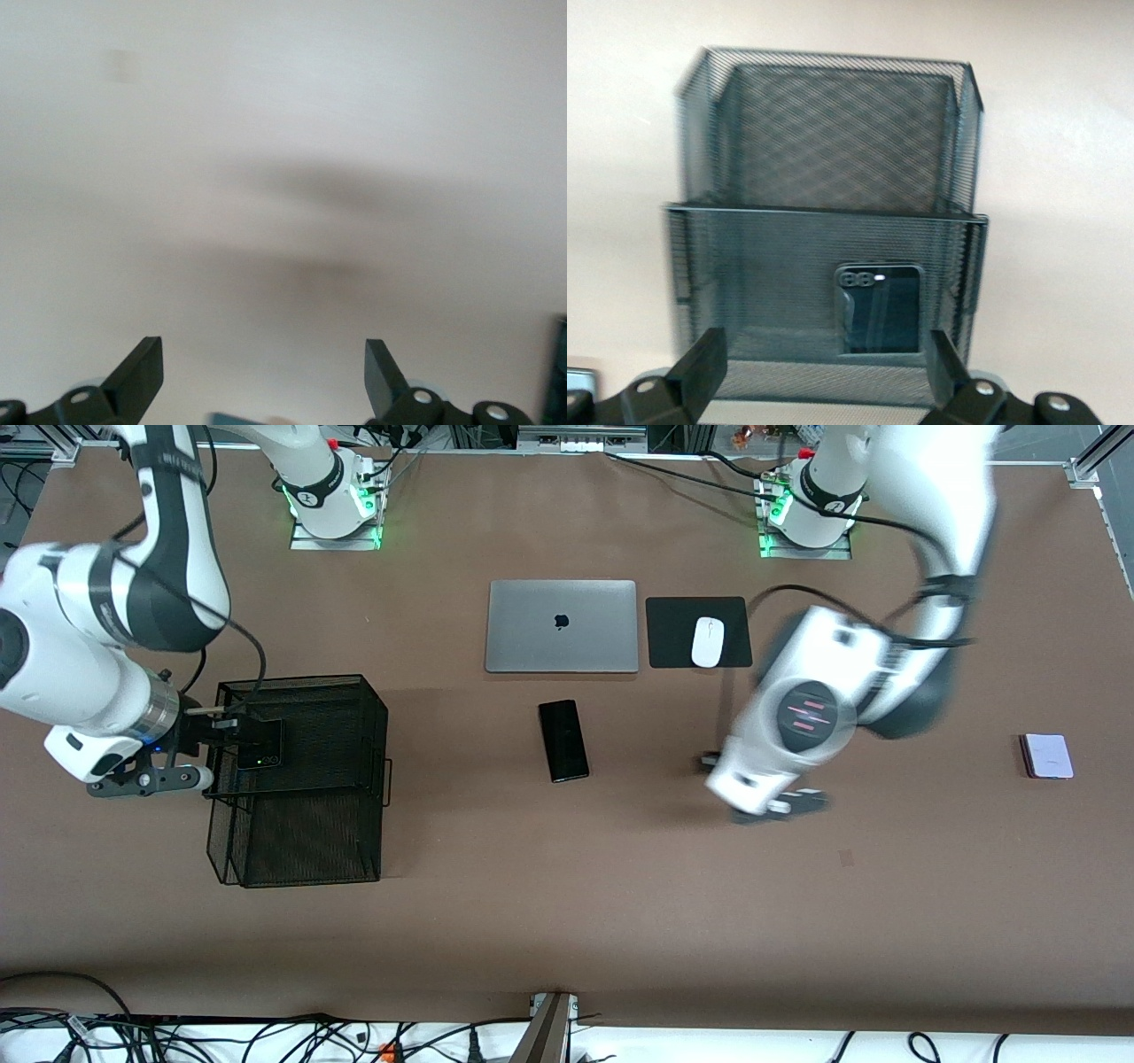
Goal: Place phones with both arms
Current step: 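Grasp the white phone with the left gripper while the right gripper grasps the black phone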
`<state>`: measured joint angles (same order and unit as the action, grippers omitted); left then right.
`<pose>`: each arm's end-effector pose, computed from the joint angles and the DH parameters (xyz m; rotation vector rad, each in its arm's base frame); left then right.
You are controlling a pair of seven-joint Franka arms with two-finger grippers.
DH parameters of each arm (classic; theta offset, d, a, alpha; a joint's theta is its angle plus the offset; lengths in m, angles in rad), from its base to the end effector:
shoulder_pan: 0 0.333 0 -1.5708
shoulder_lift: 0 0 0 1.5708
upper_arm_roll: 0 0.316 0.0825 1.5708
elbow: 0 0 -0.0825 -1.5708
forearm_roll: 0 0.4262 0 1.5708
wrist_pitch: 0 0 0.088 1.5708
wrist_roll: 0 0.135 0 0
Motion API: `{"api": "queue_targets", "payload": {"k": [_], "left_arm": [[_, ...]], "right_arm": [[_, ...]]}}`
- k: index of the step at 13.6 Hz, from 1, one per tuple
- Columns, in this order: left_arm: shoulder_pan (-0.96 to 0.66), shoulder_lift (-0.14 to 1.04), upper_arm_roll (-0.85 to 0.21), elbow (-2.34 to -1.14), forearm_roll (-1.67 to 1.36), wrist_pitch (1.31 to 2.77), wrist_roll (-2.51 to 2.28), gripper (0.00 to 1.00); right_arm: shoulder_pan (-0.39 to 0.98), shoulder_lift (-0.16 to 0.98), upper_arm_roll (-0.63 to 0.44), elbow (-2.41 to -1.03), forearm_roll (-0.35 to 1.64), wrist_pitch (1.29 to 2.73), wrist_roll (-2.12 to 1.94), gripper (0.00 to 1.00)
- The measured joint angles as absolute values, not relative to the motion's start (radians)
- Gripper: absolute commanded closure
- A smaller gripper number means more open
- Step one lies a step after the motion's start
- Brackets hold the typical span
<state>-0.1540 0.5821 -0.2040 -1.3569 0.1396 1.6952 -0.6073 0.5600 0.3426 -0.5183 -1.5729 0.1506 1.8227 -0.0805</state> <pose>0.6907 -0.2151 0.3291 -2.9804 -0.3526 0.2948 0.6815 0.0771 0.4201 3.1147 0.1594 -0.0734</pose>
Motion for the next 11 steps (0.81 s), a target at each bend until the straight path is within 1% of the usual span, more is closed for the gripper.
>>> {"api": "queue_targets", "payload": {"k": [3, 6, 8, 11], "left_arm": [[0.085, 0.544, -0.199, -1.359, 0.144, 1.628, -0.378, 0.0], [0.309, 0.546, -0.198, -1.37, 0.162, 1.646, -0.133, 0.0], [0.413, 0.56, -0.199, -1.392, 0.217, 1.705, -0.005, 0.0], [0.549, 0.601, -0.199, -1.46, 0.232, 1.902, 0.222, 0.0]], "right_arm": [[0.703, 0.361, -0.504, -1.528, 0.155, 1.8, 0.098, 0.0], [0.879, 0.437, -0.462, -1.497, 0.156, 1.821, 0.278, 0.0], [0.931, 0.515, -0.395, -1.451, 0.169, 1.87, 0.372, 0.0], [0.933, 0.626, -0.281, -1.425, 0.185, 2.008, 0.43, 0.0]]}}
